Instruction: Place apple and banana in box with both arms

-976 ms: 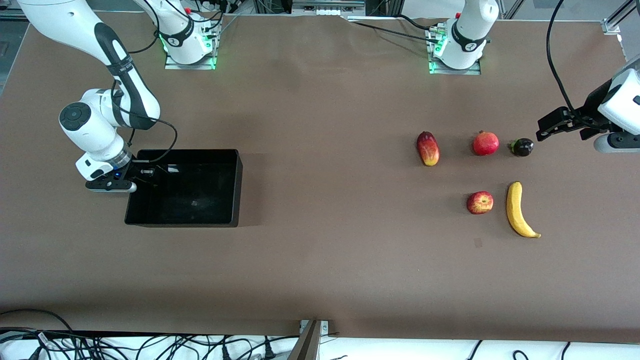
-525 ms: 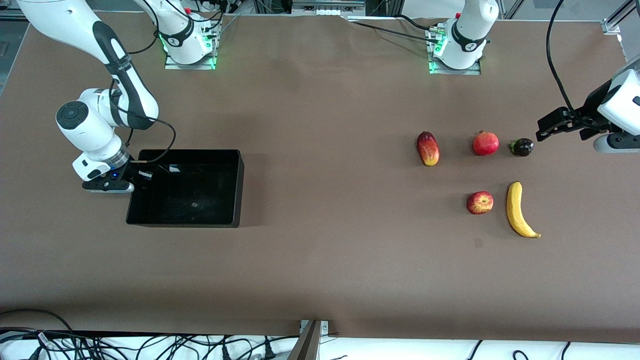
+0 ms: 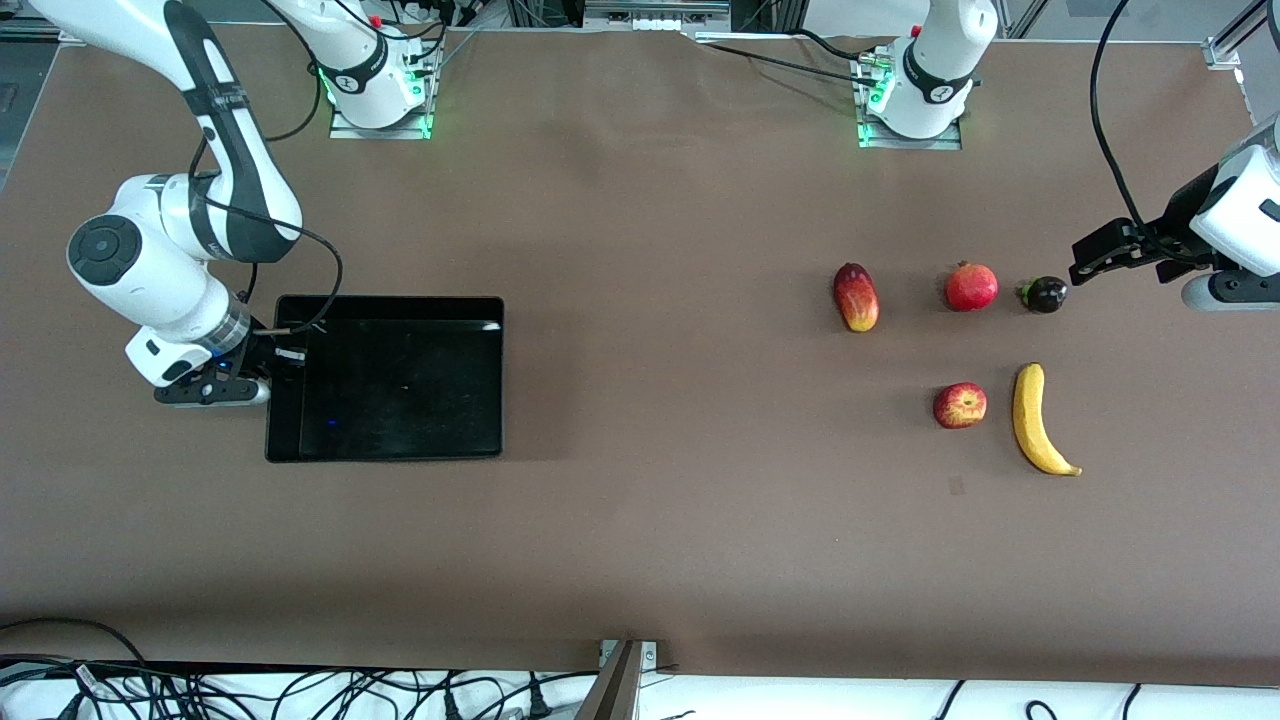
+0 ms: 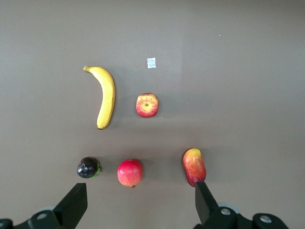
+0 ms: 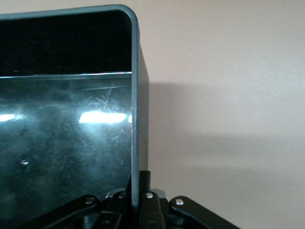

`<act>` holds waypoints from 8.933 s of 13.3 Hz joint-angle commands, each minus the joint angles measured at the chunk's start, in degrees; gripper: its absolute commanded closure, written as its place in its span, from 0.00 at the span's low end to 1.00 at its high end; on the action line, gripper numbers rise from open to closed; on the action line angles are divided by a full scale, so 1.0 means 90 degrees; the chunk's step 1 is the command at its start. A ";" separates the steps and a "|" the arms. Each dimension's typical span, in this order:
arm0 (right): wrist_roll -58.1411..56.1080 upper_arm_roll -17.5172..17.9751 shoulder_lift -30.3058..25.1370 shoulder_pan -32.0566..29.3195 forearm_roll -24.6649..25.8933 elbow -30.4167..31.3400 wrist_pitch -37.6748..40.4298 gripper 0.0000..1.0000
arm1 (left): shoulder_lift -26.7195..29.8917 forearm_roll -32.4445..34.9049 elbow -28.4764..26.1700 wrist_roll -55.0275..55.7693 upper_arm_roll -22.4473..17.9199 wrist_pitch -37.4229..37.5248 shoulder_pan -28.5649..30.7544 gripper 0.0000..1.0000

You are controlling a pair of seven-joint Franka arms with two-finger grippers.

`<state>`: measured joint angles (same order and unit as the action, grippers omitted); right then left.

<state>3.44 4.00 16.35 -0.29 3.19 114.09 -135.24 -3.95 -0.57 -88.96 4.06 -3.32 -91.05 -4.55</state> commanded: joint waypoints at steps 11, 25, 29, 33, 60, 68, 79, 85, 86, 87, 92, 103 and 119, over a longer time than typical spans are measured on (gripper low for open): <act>0.4227 -0.0140 0.2907 0.3857 0.0036 -0.4353 0.0362 1.00 | -0.0001 -0.0230 0.0050 0.0018 -0.0022 0.0087 0.0017 0.00; 0.5240 -0.0474 0.4160 0.4612 0.0036 -0.4815 -0.1037 1.00 | -0.0020 -0.0230 0.0050 0.0018 -0.0022 0.0087 0.0007 0.00; 0.5546 -0.0542 0.4160 0.4641 0.0045 -0.4815 -0.1018 1.00 | -0.0030 -0.0230 0.0050 0.0018 -0.0022 0.0087 0.0007 0.00; 0.5555 -0.0542 0.4150 0.4690 0.0055 -0.4815 -0.1008 0.69 | -0.0030 -0.0230 0.0050 0.0018 -0.0022 0.0087 0.0007 0.00; -0.1065 -0.3208 0.0332 0.2493 -0.0863 -0.4718 0.6771 0.00 | -0.2705 -0.0201 -0.0359 -0.0070 -0.0168 -0.3075 0.0193 0.00; -0.0890 -0.0349 -0.1795 -0.0180 -0.0042 -0.1812 0.4767 0.00 | -0.3057 -0.0210 -0.1580 0.0037 -0.0159 -0.4756 0.0105 0.00; -0.0919 -0.0347 -0.2130 -0.0408 -0.0101 -0.1914 0.4666 0.00 | -0.3673 -0.0288 -0.1668 0.0710 -0.0149 -0.4981 -0.0012 0.00; -0.0900 -0.0367 -0.2090 -0.0408 -0.0267 -0.2012 0.4724 0.00 | -0.3673 -0.0220 -0.1668 0.0985 -0.0149 -0.4913 -0.0110 1.00; -0.0890 -0.0367 -0.2081 -0.0398 -0.0267 -0.2042 0.4734 0.00 | -0.3557 -0.0220 -0.1668 0.0994 -0.0158 -0.4816 -0.0139 1.00; -0.0900 -0.0357 -0.2100 -0.0398 -0.0257 -0.2042 0.4744 0.00 | -0.3362 -0.0220 -0.1649 0.1033 -0.0149 -0.4515 -0.0197 1.00; -0.0890 -0.0328 -0.2110 -0.0388 -0.0257 -0.2061 0.4773 0.00 | -0.2200 -0.0220 -0.1522 0.1539 -0.0159 -0.3147 -0.0743 1.00; -0.0890 -0.0308 -0.2110 -0.0378 -0.0257 -0.2061 0.4783 0.00 | -0.3388 -0.0308 0.0127 0.4294 -0.0119 -0.2911 -0.2648 1.00; -0.0890 -0.0308 -0.2110 -0.0378 -0.0257 -0.2061 0.4783 0.00 | -0.4532 -0.0562 0.0646 0.5271 -0.0139 -0.3769 -0.3528 1.00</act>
<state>-4.93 0.42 -2.34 -2.71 1.72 96.08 -92.99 -43.09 -4.37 -85.05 50.35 -3.60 -123.88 -35.42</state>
